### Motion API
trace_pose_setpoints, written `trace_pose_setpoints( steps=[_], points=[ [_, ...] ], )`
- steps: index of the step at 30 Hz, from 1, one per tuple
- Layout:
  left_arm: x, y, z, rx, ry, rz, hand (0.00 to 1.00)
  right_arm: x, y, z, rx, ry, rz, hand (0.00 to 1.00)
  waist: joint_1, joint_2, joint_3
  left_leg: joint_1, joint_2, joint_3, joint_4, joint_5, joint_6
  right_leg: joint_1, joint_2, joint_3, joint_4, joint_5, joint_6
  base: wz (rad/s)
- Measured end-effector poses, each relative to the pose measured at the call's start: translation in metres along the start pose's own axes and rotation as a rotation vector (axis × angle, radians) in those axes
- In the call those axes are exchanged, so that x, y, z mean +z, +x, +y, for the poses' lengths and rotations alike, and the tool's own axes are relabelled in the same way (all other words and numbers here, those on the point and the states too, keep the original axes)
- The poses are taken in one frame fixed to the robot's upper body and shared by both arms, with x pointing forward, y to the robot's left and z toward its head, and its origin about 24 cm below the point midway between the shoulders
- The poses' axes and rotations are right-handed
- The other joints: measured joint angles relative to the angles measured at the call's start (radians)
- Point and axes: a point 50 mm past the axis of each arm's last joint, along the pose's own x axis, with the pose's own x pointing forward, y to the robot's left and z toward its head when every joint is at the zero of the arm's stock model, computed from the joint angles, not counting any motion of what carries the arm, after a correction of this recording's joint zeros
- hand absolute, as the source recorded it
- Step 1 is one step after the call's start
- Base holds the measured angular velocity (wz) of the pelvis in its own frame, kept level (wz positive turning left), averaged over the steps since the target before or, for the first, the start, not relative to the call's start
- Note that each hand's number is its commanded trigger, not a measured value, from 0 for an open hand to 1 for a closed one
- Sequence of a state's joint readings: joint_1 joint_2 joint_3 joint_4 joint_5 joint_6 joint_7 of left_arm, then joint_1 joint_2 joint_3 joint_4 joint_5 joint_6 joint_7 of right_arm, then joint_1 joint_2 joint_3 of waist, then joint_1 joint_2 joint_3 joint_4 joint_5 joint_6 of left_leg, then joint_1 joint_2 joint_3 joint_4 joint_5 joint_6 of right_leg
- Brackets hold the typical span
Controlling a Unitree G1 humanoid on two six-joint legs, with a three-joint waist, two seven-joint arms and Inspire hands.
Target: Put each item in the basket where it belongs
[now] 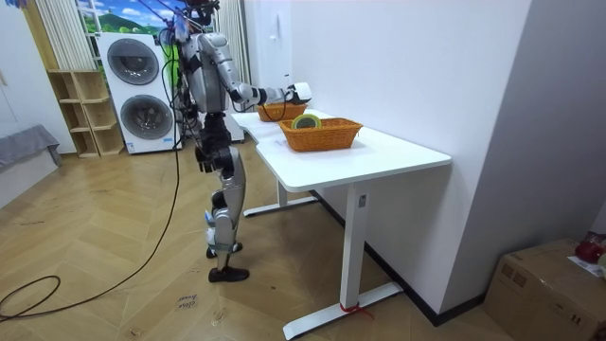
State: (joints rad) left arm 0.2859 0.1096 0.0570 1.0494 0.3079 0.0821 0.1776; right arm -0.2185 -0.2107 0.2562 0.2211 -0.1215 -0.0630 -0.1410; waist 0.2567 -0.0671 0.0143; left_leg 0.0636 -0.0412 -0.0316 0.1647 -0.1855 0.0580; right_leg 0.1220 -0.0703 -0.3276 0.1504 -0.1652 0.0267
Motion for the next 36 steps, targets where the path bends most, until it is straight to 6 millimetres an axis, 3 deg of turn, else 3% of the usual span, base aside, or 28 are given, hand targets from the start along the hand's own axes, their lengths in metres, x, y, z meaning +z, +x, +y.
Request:
trace_pose_setpoints(
  steps=[4, 8, 10, 19, 31, 32, 33, 34, 35, 36],
  points=[
    [0.004, 0.001, 0.001, 0.002, 0.002, -0.008, 0.0, 0.005, 0.003, 0.005, 0.036, -0.003, -0.014, 1.0, 0.027, -0.009, 0.0055, -0.004, -0.001, -0.006, 0.002, 0.0, 0.0, 0.0, 0.0, -0.012, 0.0, 0.0, 0.0, 0.06],
    [0.004, 0.001, 0.001, -0.01, 0.013, -0.009, 0.0, 0.009, 0.007, 0.011, 0.066, -0.015, -0.02, 1.0, 0.033, -0.015, 0.0014, -0.012, -0.004, -0.03, 0.004, 0.0, 0.0, 0.002, -0.002, -0.032, 0.0, 0.0, 0.0, 0.15],
    [0.005, 0.001, 0.001, -0.014, 0.013, -0.013, 0.0, 0.01, 0.007, 0.012, 0.07, -0.014, -0.022, 1.0, 0.051, -0.018, 0.0, -0.012, -0.004, -0.032, 0.004, 0.0, 0.0, 0.002, -0.002, -0.033, 0.0, 0.0, 0.0, 0.07],
    [0.006, 0.002, 0.008, -0.01, 0.024, -0.019, 0.0, 0.016, 0.009, 0.032, 0.173, -0.028, -0.035, 1.0, 0.067, -0.021, -0.0016, -0.015, -0.008, -0.049, 0.005, 0.0, 0.0, 0.006, -0.004, -0.038, 0.0, -0.002, 0.003, 0.05],
    [0.002, 0.002, 0.009, -0.009, 0.048, 0.004, 0.0, 0.012, 0.009, 0.032, 0.172, -0.032, -0.001, 0.98, 0.08, -0.02, 0.0, -0.019, -0.009, -0.055, 0.005, 0.0, 0.0, 0.007, -0.004, -0.043, 0.0, -0.003, 0.005, 0.01],
    [0.003, 0.002, 0.01, -0.007, 0.047, 0.003, 0.0, 0.012, 0.009, 0.032, 0.172, -0.033, -0.001, 0.69, 0.08, -0.02, 0.0, -0.019, -0.009, -0.055, 0.006, 0.0, 0.0, 0.007, -0.004, -0.043, 0.0, -0.003, 0.005, 0.0],
    [0.003, 0.002, 0.01, -0.005, 0.047, 0.003, 0.0, 0.012, 0.009, 0.032, 0.172, -0.032, -0.001, 0.55, 0.081, -0.02, 0.0, -0.02, -0.009, -0.055, 0.006, 0.0, 0.0, 0.006, -0.004, -0.043, 0.0, -0.003, 0.005, 0.0],
    [0.004, 0.002, 0.011, -0.003, 0.047, 0.001, 0.0, 0.012, 0.009, 0.032, 0.172, -0.031, 0.001, 0.12, 0.082, -0.02, -0.0001, -0.019, -0.009, -0.054, 0.006, 0.0, 0.0, 0.006, -0.005, -0.043, 0.0, -0.003, 0.005, 0.0],
    [0.005, 0.002, 0.011, -0.002, 0.047, -0.001, 0.0, 0.012, 0.009, 0.032, 0.172, -0.031, 0.001, 0.0, 0.082, -0.02, -0.0003, -0.019, -0.009, -0.054, 0.007, 0.0, 0.0, 0.006, -0.005, -0.043, 0.0, -0.003, 0.005, 0.0],
    [0.006, 0.002, 0.011, 0.0, 0.047, -0.004, 0.0, 0.012, 0.009, 0.032, 0.172, -0.03, 0.001, 0.0, 0.083, -0.02, -0.0003, -0.019, -0.009, -0.054, 0.007, 0.0, 0.0, 0.006, -0.005, -0.042, 0.0, -0.003, 0.005, 0.0]
  ],
)
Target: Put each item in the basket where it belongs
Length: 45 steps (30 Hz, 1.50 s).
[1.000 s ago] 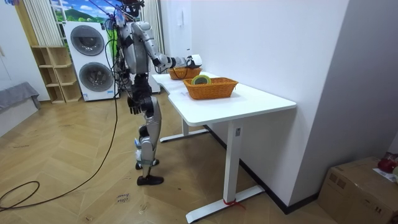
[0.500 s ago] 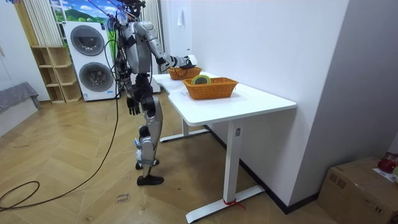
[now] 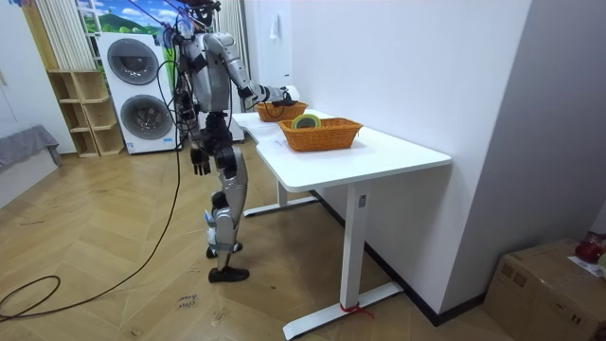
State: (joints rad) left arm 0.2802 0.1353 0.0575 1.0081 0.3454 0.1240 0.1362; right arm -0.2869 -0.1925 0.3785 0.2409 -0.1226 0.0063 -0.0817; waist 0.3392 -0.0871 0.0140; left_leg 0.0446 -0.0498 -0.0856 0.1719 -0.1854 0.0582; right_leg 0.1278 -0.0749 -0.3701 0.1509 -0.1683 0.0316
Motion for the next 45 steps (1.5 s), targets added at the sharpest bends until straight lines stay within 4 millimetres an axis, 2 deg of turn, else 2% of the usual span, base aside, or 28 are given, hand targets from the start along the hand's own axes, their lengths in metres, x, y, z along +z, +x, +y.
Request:
trace_pose_setpoints(
  steps=[36, 41, 44, 45],
  points=[
    [0.005, 0.0, 0.003, 0.009, -0.002, -0.019, 0.0, -0.005, 0.002, -0.001, -0.003, -0.01, 0.031, 0.0, -0.005, 0.01, 0.0027, 0.02, 0.0, 0.0, 0.005, 0.0, 0.0, 0.021, 0.001, 0.006, -0.001, 0.0, 0.0, 0.0],
    [0.008, 0.002, 0.007, 0.017, -0.018, -0.021, 0.0, -0.002, 0.004, -0.007, -0.017, -0.016, 0.02, 0.0, -0.008, 0.008, 0.0012, 0.02, 0.0, 0.007, 0.008, 0.0, 0.0, 0.018, -0.001, 0.012, 0.001, 0.0, 0.0, -0.03],
    [0.008, 0.004, 0.014, 0.029, -0.039, -0.013, 0.0, 0.008, 0.006, -0.016, -0.055, -0.017, -0.021, 0.0, -0.016, 0.003, -0.002, 0.017, 0.0, 0.013, 0.011, 0.0, 0.0, 0.016, -0.001, 0.013, 0.002, 0.0, 0.0, -0.05],
    [0.008, 0.004, 0.016, 0.035, -0.041, -0.012, 0.0, 0.015, 0.007, -0.021, -0.081, -0.012, -0.047, 0.0, -0.025, 0.005, -0.0007, 0.017, 0.0, 0.015, 0.012, 0.0, 0.0, 0.017, -0.001, 0.014, 0.002, 0.0, 0.0, 0.0]
  ],
)
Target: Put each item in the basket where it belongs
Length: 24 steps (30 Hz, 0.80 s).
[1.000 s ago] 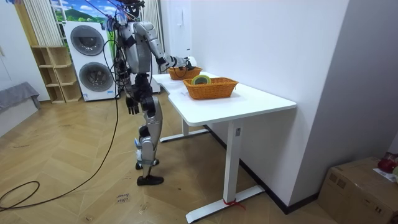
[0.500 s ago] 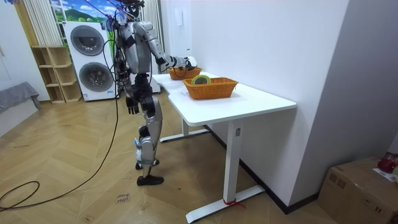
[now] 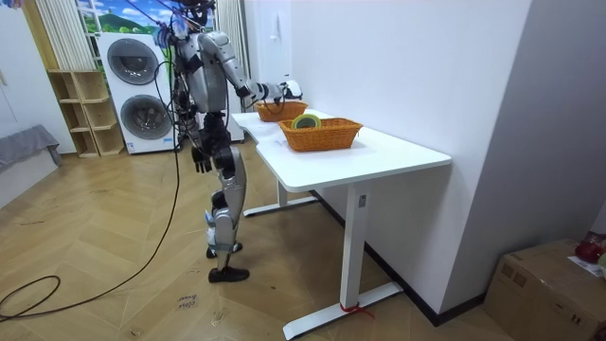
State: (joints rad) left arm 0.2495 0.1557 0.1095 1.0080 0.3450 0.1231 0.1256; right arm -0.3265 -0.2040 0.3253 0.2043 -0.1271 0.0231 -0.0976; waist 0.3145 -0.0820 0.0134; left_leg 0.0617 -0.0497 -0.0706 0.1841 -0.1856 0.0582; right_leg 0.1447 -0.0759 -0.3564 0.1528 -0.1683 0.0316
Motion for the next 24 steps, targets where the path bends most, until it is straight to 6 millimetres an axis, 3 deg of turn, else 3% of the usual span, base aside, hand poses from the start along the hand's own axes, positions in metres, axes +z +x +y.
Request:
trace_pose_setpoints(
  steps=[6, 9, 11, 13, 15, 24],
  points=[
    [-0.004, 0.0, 0.002, 0.01, -0.032, 0.016, 0.0, 0.037, 0.0, -0.043, -0.208, 0.06, -0.166, 0.0, -0.039, 0.004, 0.0006, 0.008, 0.0, 0.017, 0.0, 0.0, 0.001, 0.003, 0.001, 0.027, 0.0, 0.0, 0.0, -0.05],
    [-0.005, -0.001, 0.001, 0.022, -0.026, 0.009, 0.0, 0.049, -0.006, -0.064, -0.308, 0.055, -0.241, 0.0, -0.09, 0.01, -0.0015, 0.005, 0.004, 0.035, -0.001, 0.0, 0.001, -0.008, 0.005, 0.068, 0.0, 0.0, -0.001, -0.17],
    [-0.005, -0.001, 0.0, 0.021, -0.026, 0.004, 0.0, 0.056, -0.011, -0.079, -0.374, 0.055, -0.283, 0.0, -0.129, 0.018, -0.0124, 0.007, 0.008, 0.058, -0.006, 0.0, 0.001, -0.02, 0.009, 0.099, 0.002, 0.002, -0.003, -0.37],
    [-0.006, -0.001, -0.002, 0.015, -0.026, 0.006, 0.0, 0.062, -0.016, -0.091, -0.413, 0.047, -0.313, 0.0, -0.15, 0.033, -0.0139, 0.017, 0.012, 0.075, -0.015, 0.0, 0.001, -0.023, 0.012, 0.116, 0.003, 0.004, -0.005, -0.34],
    [-0.003, 0.0, 0.001, 0.023, -0.027, -0.007, 0.0, 0.07, -0.023, -0.107, -0.466, 0.052, -0.353, 0.0, -0.193, 0.037, -0.0151, 0.03, 0.018, 0.098, -0.022, 0.0, 0.0, -0.025, 0.016, 0.139, 0.011, 0.004, -0.005, -0.23],
    [0.005, 0.002, 0.001, 0.02, -0.043, -0.034, 0.0, 0.074, -0.045, -0.143, -0.711, 0.092, -0.42, 0.0, -0.261, 0.025, -0.0139, 0.07, 0.038, 0.163, -0.035, -0.01, -0.008, -0.028, 0.037, 0.208, 0.016, 0.012, -0.015, -0.24]
  ],
)
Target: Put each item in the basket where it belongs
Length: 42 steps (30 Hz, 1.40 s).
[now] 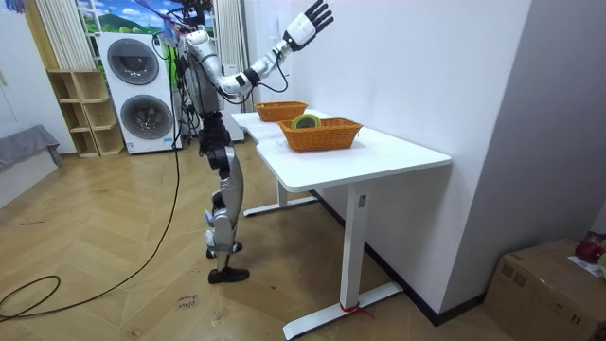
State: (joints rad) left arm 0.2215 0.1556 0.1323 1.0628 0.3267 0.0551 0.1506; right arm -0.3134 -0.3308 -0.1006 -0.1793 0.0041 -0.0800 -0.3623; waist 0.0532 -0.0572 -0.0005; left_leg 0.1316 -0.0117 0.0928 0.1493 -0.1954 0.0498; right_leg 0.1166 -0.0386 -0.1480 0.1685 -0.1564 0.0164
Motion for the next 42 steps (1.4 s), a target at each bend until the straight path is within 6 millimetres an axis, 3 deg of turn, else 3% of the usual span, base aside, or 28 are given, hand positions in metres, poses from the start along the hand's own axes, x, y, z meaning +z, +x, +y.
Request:
trace_pose_setpoints(
  steps=[9, 15, 18, 19, 22, 23, 31, 39, 42],
  points=[
    [-0.011, -0.002, -0.003, 0.025, -0.021, 0.019, 0.0, -0.01, -0.012, -0.047, -0.264, 0.01, 0.047, 0.0, -0.073, 0.012, -0.0037, 0.002, 0.006, 0.019, 0.001, -0.006, -0.003, -0.004, 0.008, 0.018, 0.003, 0.002, -0.003, -0.08],
    [-0.025, -0.005, -0.002, 0.064, -0.027, 0.054, 0.0, -0.025, -0.039, -0.097, -0.517, 0.009, 0.16, 0.0, -0.109, 0.014, -0.0076, 0.0, 0.012, 0.037, -0.004, -0.008, -0.007, -0.014, 0.013, 0.032, 0.004, 0.002, -0.003, -0.08],
    [-0.034, -0.008, -0.003, 0.07, -0.037, 0.078, 0.0, -0.03, -0.051, -0.114, -0.616, 0.005, 0.205, 0.0, -0.123, 0.014, -0.0065, 0.003, 0.016, 0.045, -0.004, -0.01, -0.009, -0.015, 0.018, 0.039, 0.004, 0.003, -0.005, -0.09],
    [-0.036, -0.008, -0.003, 0.071, -0.037, 0.081, 0.0, -0.031, -0.054, -0.116, -0.63, 0.006, 0.216, 0.0, -0.126, 0.006, -0.0021, 0.003, 0.016, 0.045, -0.004, -0.01, -0.009, -0.015, 0.018, 0.039, 0.004, 0.003, -0.005, -0.04],
    [-0.038, -0.009, -0.002, 0.076, -0.036, 0.084, 0.0, -0.043, -0.066, -0.126, -0.704, 0.028, 0.298, 0.0, -0.136, 0.013, -0.0041, 0.004, 0.02, 0.048, 0.001, -0.014, -0.013, -0.014, 0.022, 0.042, 0.001, 0.006, -0.009, -0.07],
    [-0.036, -0.008, -0.001, 0.08, -0.037, 0.08, 0.0, -0.05, -0.075, -0.134, -0.742, 0.024, 0.344, 0.0, -0.135, 0.005, 0.0003, 0.005, 0.02, 0.046, 0.001, -0.014, -0.013, -0.012, 0.023, 0.042, 0.001, 0.006, -0.009, 0.03],
    [-0.036, -0.009, 0.0, 0.085, -0.036, 0.092, 0.0, -0.081, -0.13, -0.154, -0.979, 0.049, 0.61, 0.0, -0.146, 0.016, -0.0011, -0.008, 0.017, 0.045, 0.003, -0.018, -0.014, -0.029, 0.022, 0.042, 0.001, 0.002, -0.01, 0.01],
    [-0.029, -0.009, 0.003, 0.103, -0.106, 0.061, 0.0, -0.094, -0.177, -0.177, -1.239, -0.045, 0.745, 0.0, -0.158, 0.012, -0.003, -0.02, 0.016, 0.043, 0.01, -0.019, -0.015, -0.034, 0.024, 0.04, -0.004, 0.0, -0.011, 0.01],
    [-0.022, -0.007, 0.005, 0.117, -0.124, 0.046, 0.0, -0.108, -0.207, -0.183, -1.333, -0.103, 0.86, 0.0, -0.159, 0.012, -0.0041, -0.017, 0.02, 0.044, 0.005, -0.019, -0.015, -0.031, 0.024, 0.041, -0.002, 0.0, -0.011, 0.0]
  ],
)
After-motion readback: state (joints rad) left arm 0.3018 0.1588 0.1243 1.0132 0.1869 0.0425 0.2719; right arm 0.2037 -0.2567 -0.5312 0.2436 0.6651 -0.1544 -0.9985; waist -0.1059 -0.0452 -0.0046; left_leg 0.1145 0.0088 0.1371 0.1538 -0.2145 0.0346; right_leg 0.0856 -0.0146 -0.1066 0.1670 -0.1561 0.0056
